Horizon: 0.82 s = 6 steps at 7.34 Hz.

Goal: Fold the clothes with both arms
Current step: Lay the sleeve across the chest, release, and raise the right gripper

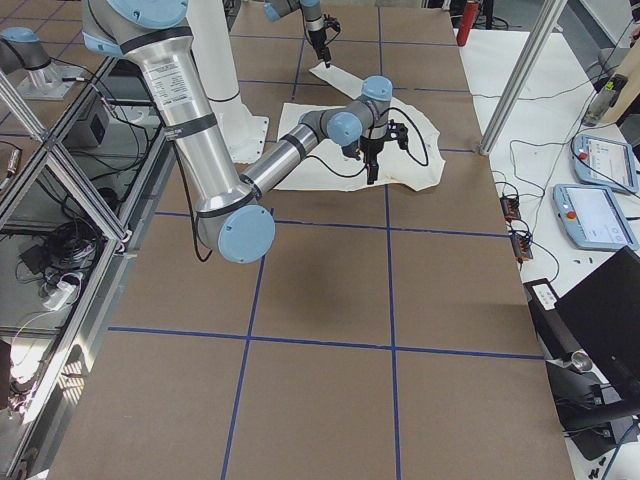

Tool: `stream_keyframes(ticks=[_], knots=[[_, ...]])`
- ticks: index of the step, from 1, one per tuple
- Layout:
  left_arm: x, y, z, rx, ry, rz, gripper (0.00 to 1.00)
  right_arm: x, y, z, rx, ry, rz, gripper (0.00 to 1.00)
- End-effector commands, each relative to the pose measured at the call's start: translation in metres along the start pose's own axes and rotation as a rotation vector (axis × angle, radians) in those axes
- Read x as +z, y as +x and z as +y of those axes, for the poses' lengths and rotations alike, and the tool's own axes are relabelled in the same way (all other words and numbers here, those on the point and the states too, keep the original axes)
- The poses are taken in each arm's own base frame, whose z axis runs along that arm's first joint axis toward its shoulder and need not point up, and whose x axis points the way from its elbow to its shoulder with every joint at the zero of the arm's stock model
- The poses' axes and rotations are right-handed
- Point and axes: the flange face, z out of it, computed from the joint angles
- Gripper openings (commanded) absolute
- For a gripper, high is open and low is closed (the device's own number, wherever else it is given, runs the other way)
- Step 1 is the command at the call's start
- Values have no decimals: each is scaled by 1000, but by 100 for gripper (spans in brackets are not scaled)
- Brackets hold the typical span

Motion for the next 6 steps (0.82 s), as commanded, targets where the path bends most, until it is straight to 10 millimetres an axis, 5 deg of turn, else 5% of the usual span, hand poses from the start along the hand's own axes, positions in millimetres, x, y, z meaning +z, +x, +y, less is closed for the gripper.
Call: stream_keyframes(ticks=[1,6], knots=[[12,-9,3,6,1,-33,99,1,1,1,-2,0,2,100],[27,-25,1,8,6,-76,98,0,-2,2,9,3,-1,100]])
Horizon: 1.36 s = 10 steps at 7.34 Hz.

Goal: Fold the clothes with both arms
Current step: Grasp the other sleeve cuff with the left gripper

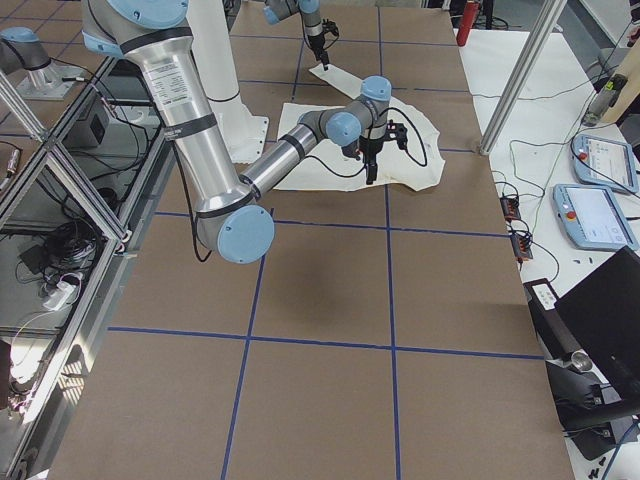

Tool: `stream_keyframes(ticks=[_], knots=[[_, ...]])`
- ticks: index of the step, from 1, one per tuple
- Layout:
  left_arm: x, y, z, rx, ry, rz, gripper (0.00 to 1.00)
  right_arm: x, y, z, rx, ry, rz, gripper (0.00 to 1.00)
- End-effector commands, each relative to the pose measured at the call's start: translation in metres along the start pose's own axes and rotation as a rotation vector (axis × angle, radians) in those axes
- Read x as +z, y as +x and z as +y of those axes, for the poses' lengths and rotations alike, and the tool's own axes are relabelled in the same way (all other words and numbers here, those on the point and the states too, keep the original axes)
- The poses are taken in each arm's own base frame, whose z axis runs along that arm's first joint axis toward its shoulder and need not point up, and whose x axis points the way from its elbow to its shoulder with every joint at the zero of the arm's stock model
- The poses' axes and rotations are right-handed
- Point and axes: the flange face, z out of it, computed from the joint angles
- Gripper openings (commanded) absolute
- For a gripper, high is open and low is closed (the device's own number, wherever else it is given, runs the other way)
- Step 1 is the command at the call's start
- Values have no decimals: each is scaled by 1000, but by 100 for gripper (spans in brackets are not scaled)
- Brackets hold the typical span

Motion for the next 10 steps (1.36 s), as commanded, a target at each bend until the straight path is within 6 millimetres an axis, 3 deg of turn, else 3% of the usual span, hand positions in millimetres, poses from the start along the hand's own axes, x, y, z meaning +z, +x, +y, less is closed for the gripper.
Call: stream_keyframes(ticks=[1,3,4,5,9,10], knots=[[3,-4,3,5,-5,-11,98,0,0,0,1,0,0,100],[5,-7,10,12,-17,-20,98,0,0,0,1,0,0,100],[5,-7,11,13,-19,-20,90,1,0,0,0,-1,1,100],[5,-7,11,12,-19,-20,78,1,0,0,0,-1,2,100],[0,-4,12,-4,-22,-10,11,2,-1,-1,-7,-2,2,100],[-3,-1,13,-3,-25,-3,0,3,-2,-1,-12,-3,2,100]])
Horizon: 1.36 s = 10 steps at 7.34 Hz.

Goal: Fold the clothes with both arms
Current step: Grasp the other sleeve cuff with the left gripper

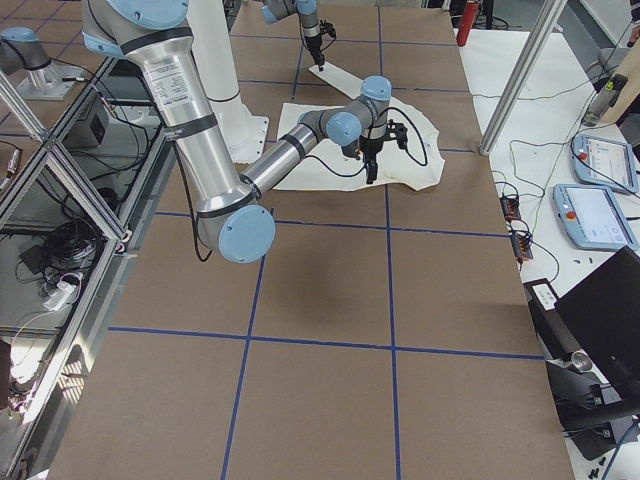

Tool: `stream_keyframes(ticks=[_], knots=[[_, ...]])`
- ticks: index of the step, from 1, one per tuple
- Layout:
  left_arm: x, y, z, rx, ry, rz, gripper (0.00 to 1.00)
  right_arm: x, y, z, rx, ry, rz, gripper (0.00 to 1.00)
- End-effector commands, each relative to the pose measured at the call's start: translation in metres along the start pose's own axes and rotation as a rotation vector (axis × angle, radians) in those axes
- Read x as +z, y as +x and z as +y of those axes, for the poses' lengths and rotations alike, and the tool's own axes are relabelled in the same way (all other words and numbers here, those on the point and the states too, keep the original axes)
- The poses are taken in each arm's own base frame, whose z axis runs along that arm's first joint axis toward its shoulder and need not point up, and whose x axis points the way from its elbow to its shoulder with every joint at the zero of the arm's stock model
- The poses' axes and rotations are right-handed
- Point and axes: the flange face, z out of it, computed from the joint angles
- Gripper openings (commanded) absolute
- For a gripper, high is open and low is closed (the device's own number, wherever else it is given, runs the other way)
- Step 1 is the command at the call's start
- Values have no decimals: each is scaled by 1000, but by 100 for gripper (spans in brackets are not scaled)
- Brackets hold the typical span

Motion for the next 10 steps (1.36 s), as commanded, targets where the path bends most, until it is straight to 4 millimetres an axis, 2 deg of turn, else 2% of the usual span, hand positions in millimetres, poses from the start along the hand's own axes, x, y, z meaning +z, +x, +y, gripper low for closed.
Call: stream_keyframes(ticks=[1,2,3,4,5,6,7,8,9,10], knots=[[-11,8,2,-1,-8,26,0,1,1,-1,-6,-1,1,100],[-20,16,5,-1,-9,23,0,1,0,-1,-6,-1,1,100],[-40,33,10,2,-15,22,0,1,1,-1,-7,-1,2,100],[-59,50,17,9,-41,5,0,2,2,-1,-6,-1,4,100],[-65,76,12,0,-29,-7,0,2,2,-1,-3,-1,4,100],[-79,117,-17,11,19,15,0,1,2,-1,0,0,4,100],[-97,160,-62,31,85,12,0,2,7,0,5,-4,6,100],[-104,205,-100,25,130,24,0,5,17,6,19,-9,15,100],[-103,254,-135,12,164,46,0,3,27,13,30,-11,18,100],[-109,309,-162,6,189,83,0,2,45,23,45,-13,30,100]])
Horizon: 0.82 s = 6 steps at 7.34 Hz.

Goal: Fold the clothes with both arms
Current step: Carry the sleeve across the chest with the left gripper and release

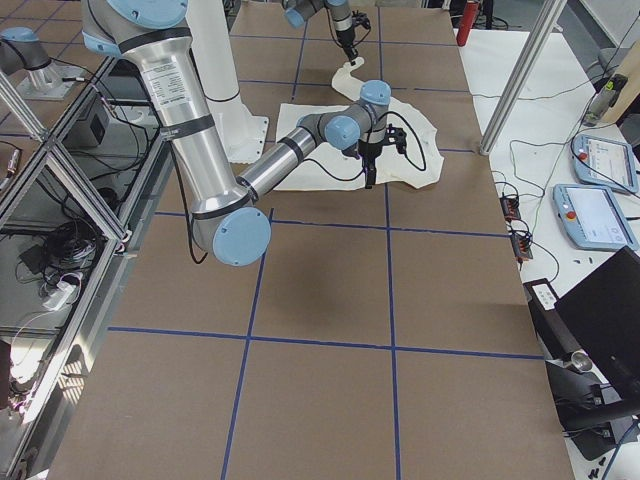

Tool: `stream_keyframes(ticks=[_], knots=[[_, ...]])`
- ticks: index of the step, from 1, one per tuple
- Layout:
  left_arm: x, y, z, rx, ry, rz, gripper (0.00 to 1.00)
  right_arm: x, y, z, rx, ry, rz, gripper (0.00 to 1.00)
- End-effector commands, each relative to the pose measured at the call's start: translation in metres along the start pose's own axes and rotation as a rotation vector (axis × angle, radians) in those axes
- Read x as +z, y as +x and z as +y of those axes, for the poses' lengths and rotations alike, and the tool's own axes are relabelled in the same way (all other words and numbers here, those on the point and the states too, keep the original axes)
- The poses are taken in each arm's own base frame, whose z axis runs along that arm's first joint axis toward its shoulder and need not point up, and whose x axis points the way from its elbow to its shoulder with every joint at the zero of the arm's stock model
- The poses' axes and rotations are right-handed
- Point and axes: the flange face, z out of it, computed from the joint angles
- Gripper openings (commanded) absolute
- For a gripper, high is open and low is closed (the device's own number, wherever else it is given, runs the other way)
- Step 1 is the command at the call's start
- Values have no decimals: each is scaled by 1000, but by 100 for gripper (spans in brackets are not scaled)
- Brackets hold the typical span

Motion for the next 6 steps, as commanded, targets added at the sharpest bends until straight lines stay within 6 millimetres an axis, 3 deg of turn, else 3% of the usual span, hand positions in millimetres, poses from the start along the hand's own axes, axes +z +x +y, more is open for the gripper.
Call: stream_keyframes(ticks=[1,2,3,4,5,6], knots=[[-23,108,-58,31,60,105,0,1,34,22,26,-10,23,100],[-44,141,-57,48,56,168,0,-1,47,21,42,-6,31,100],[-73,184,-54,67,50,235,0,-2,52,20,47,-5,35,100],[-90,237,-46,88,46,308,0,-1,54,19,52,-7,37,100],[-77,265,-7,123,6,334,0,-2,54,18,53,-5,37,100],[-69,276,3,139,-1,383,0,-1,55,17,56,-6,39,100]])
